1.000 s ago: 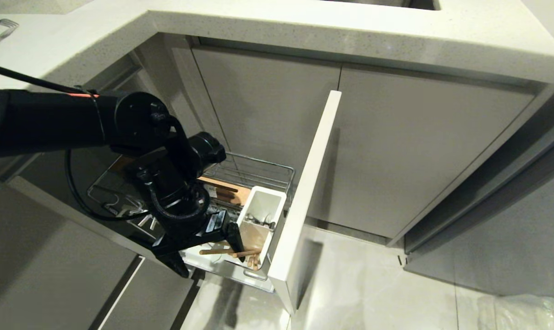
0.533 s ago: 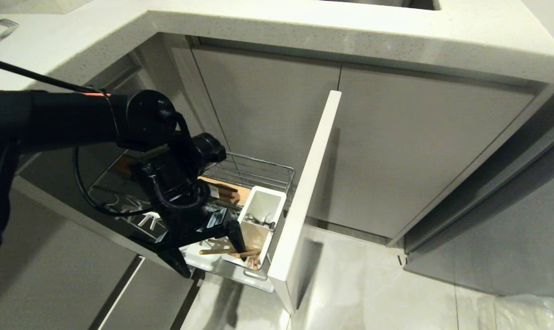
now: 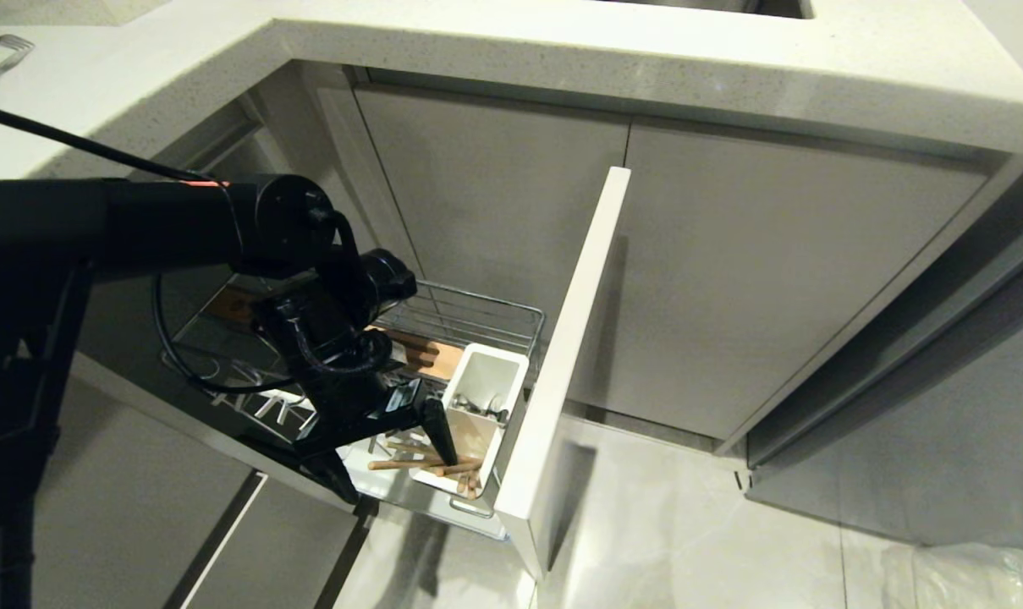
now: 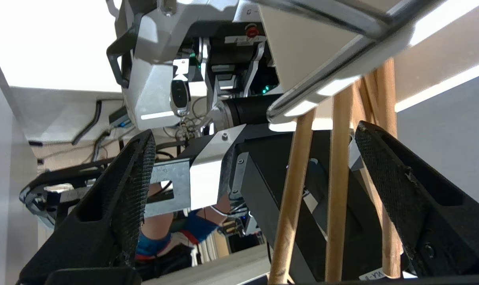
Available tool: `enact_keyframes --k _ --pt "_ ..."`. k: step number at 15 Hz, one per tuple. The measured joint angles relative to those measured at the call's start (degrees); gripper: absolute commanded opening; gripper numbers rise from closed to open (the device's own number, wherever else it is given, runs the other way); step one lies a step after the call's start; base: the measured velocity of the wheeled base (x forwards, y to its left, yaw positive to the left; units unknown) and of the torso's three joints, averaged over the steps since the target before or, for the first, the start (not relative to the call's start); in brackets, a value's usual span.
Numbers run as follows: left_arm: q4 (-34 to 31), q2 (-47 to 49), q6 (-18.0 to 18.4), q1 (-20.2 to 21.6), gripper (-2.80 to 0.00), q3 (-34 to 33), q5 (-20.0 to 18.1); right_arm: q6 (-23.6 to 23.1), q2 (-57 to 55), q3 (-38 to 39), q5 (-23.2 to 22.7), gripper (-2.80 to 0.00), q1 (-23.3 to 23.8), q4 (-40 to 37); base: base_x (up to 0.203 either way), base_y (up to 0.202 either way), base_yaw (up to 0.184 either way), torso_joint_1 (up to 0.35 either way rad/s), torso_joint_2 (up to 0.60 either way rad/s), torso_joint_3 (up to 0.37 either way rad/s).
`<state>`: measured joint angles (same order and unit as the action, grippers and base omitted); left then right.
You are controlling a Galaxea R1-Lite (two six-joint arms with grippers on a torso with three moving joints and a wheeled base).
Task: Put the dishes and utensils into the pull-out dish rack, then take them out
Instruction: Take the chopsticks out of the cupboard
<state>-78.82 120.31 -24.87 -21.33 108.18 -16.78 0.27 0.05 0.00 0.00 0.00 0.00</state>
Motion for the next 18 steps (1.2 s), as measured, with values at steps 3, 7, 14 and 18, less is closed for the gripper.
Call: enact_keyframes --k 3,7,14,18 --pt "-2.35 0.97 0.02 -0.03 0.0 1.82 -0.71 0.0 0.0 0.0 0.0 -2.8 0.0 0.0 0.0 0.0 0.0 0.0 0.0 0.0" --pt "-2.54 1.07 -0.01 -0.12 0.0 2.15 -0.71 -0.01 -0.02 0.0 0.0 -2.8 0.0 0.0 0.0 0.0 0.0 0.0 0.0 0.0" --pt "-2.65 1.0 -0.45 -0.2 -2.8 2.09 -0.75 0.0 -0.02 0.0 0.0 -2.8 0.0 0.0 0.0 0.0 0.0 0.0 0.0 0.0" --pt "-2.79 0.51 -0.68 -0.36 -2.8 2.09 -1.18 0.0 -0.02 0.0 0.02 -2.8 -0.07 -0.02 0.0 0.0 0.0 0.0 0.0 0.0"
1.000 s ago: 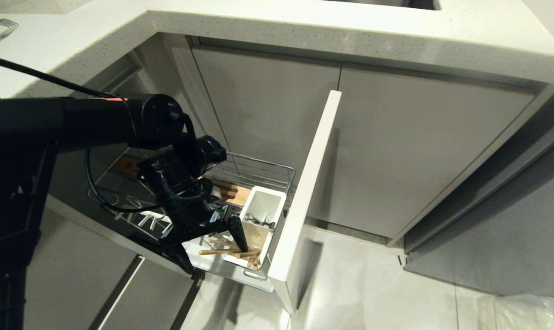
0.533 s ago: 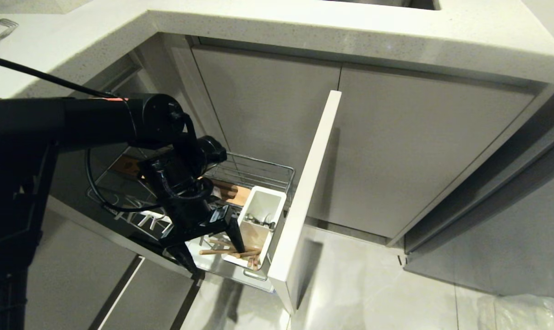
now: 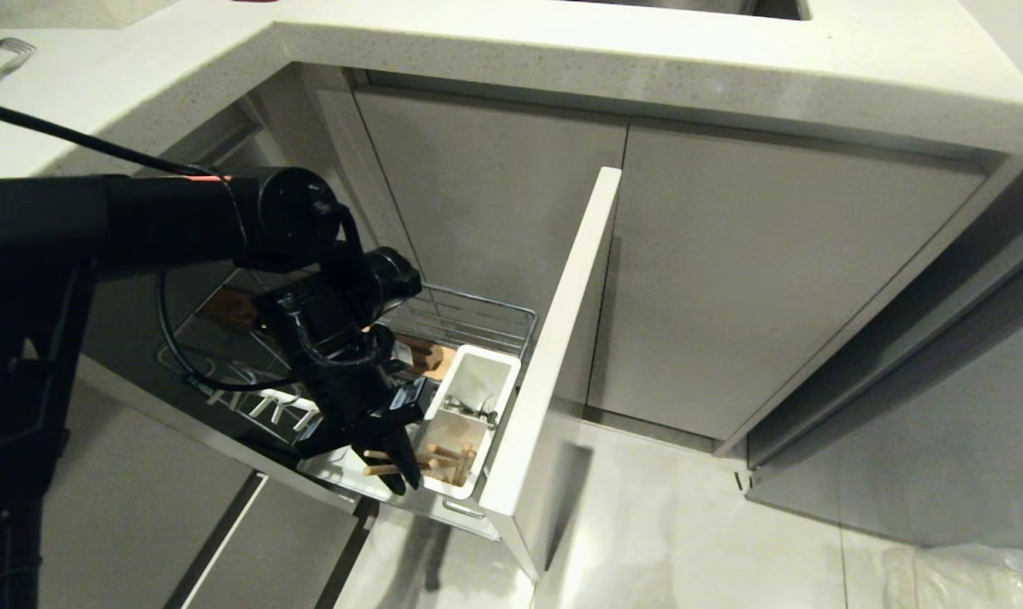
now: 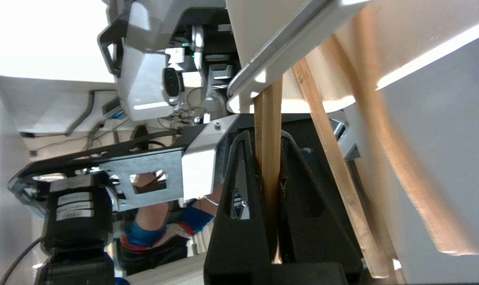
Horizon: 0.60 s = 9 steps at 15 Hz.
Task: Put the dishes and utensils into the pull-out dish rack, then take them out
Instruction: Take the chopsticks out of the cupboard
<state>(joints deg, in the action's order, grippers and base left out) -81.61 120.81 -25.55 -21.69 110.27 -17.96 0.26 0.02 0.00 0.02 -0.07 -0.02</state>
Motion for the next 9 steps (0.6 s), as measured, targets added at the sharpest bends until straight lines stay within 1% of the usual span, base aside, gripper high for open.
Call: enact_keyframes --k 5,9 --pt "0.21 -1.57 -2.23 -2.22 -2.8 0.31 0.38 0.0 0.0 0.0 -0.02 -2.8 0.12 0.02 0.0 0.0 0.0 0.0 0.0 0.0" --pt "0.25 -4.97 -5.96 -4.42 -2.8 0.87 0.55 0.0 0.0 0.0 -0.02 -2.8 0.07 0.02 0.0 0.0 0.0 0.0 0.0 0.0"
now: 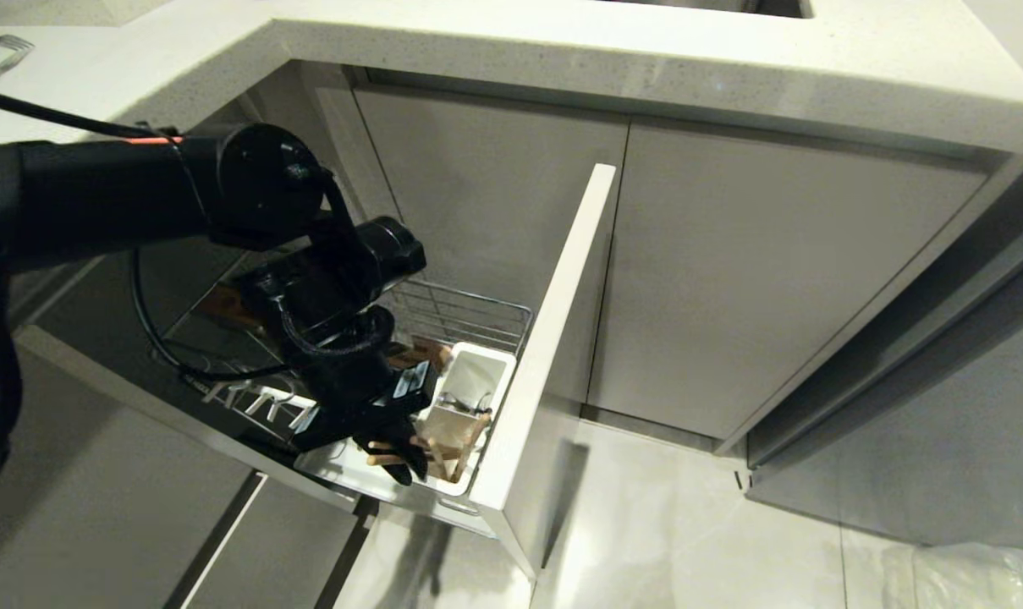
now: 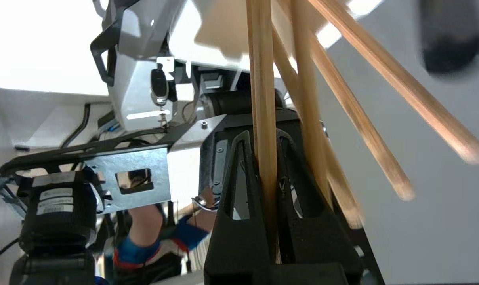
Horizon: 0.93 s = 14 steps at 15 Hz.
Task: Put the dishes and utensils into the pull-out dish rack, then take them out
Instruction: Take the chopsticks out of the cupboard
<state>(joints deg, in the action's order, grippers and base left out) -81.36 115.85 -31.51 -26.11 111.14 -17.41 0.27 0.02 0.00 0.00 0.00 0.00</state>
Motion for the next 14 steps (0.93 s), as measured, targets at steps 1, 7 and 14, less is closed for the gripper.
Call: enact_keyframes --k 1,7,14 --pt "-0.04 -1.26 -0.47 -0.5 -2.8 0.07 0.08 0.0 0.01 0.0 0.0 -2.8 0.01 0.0 0.0 0.0 0.0 0.0 0.0 0.0" --pt "-2.41 -8.58 -3.96 -2.88 -2.8 0.05 0.4 0.0 0.0 0.0 0.0 -2.8 0.0 -0.02 0.0 0.0 0.0 0.0 0.0 0.0" --pt "-5.4 -15.55 -5.7 -3.23 -2.8 -1.03 1.27 0.0 0.0 0.0 0.0 -2.8 0.0 0.0 0.0 0.0 0.0 0.0 0.0 0.0"
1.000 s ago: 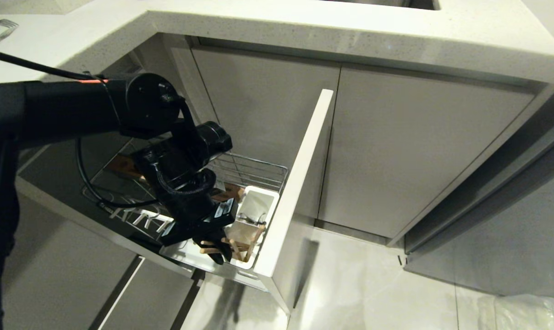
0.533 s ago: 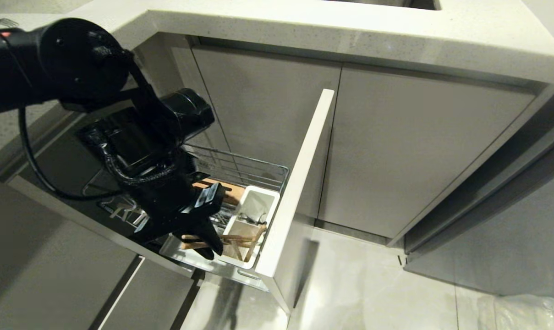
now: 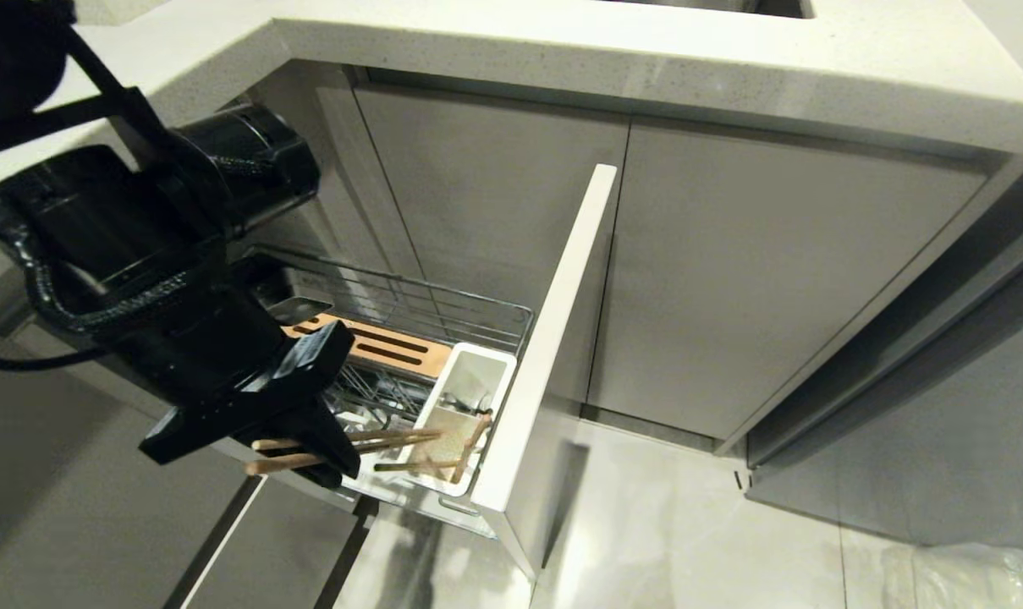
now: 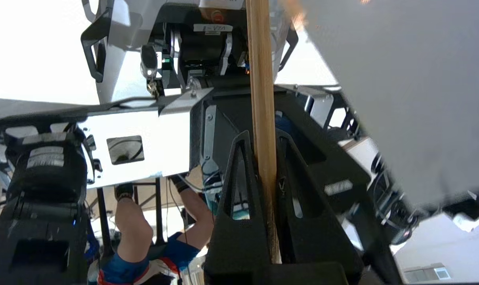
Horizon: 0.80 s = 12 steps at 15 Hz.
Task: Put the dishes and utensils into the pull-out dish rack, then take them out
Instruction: Take the chopsticks out of the cupboard
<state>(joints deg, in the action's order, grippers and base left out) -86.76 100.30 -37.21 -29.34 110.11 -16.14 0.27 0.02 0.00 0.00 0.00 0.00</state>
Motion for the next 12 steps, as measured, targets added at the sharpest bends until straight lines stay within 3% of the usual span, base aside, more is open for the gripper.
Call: enact_keyframes --k 12 --pt "-0.5 -14.95 0.79 -0.1 -2.8 -1.25 -1.69 -0.01 0.0 0.0 0.0 -2.8 0.0 0.0 0.0 0.0 0.0 0.0 0.0 0.0"
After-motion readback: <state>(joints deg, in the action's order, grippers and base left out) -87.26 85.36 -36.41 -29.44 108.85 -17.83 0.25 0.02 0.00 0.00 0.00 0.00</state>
